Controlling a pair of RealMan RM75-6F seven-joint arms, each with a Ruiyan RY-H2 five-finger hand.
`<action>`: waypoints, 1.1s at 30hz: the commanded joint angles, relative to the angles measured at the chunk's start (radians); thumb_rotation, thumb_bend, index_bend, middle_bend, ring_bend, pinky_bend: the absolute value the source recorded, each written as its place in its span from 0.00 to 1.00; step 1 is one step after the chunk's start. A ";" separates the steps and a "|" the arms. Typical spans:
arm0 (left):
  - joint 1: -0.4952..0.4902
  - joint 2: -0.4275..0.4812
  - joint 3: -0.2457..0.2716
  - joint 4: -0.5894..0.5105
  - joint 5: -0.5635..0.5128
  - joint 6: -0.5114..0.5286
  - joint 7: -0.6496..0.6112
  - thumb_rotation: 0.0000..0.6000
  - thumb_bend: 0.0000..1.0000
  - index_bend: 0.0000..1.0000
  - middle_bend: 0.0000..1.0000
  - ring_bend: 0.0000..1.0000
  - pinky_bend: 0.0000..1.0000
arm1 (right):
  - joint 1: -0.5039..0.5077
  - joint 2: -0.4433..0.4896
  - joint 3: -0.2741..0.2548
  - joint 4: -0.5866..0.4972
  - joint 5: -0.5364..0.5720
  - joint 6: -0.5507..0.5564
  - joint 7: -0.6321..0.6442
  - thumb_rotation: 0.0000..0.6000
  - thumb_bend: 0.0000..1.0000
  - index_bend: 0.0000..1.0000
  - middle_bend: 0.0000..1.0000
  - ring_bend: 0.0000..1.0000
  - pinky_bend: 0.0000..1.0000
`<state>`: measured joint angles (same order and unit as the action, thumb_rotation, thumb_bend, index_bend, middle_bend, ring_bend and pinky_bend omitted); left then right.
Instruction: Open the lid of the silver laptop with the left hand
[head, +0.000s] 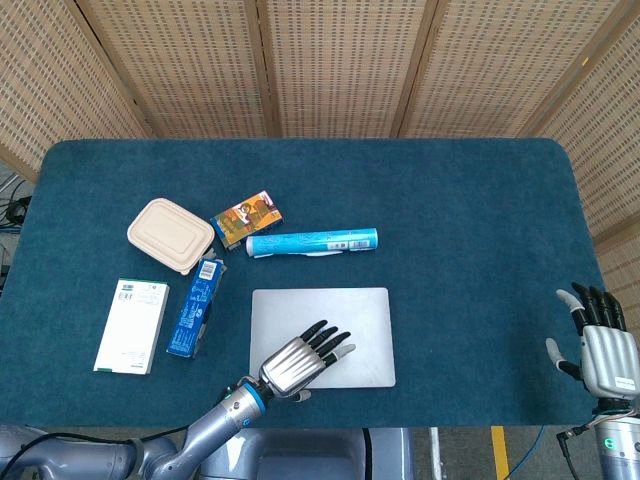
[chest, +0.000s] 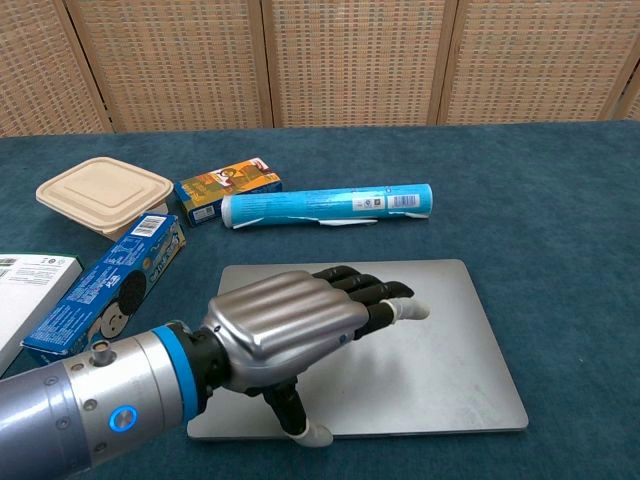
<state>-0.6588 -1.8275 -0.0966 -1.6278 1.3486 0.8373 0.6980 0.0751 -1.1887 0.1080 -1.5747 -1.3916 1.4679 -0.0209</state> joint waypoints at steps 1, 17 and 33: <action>-0.017 -0.034 0.000 0.024 -0.020 0.003 0.031 1.00 0.08 0.06 0.00 0.00 0.00 | -0.002 0.000 -0.001 0.005 -0.001 -0.001 0.008 1.00 0.36 0.17 0.10 0.00 0.00; -0.057 -0.127 0.006 0.107 -0.065 0.034 0.092 1.00 0.08 0.06 0.00 0.00 0.00 | -0.010 0.009 0.000 0.019 -0.001 0.002 0.035 1.00 0.36 0.17 0.10 0.00 0.00; -0.083 -0.160 0.012 0.153 -0.087 0.053 0.100 1.00 0.11 0.06 0.00 0.00 0.00 | -0.014 0.010 0.002 0.027 0.007 -0.003 0.042 1.00 0.36 0.17 0.10 0.00 0.00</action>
<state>-0.7417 -1.9874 -0.0850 -1.4755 1.2617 0.8893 0.7977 0.0616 -1.1786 0.1100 -1.5474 -1.3849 1.4651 0.0216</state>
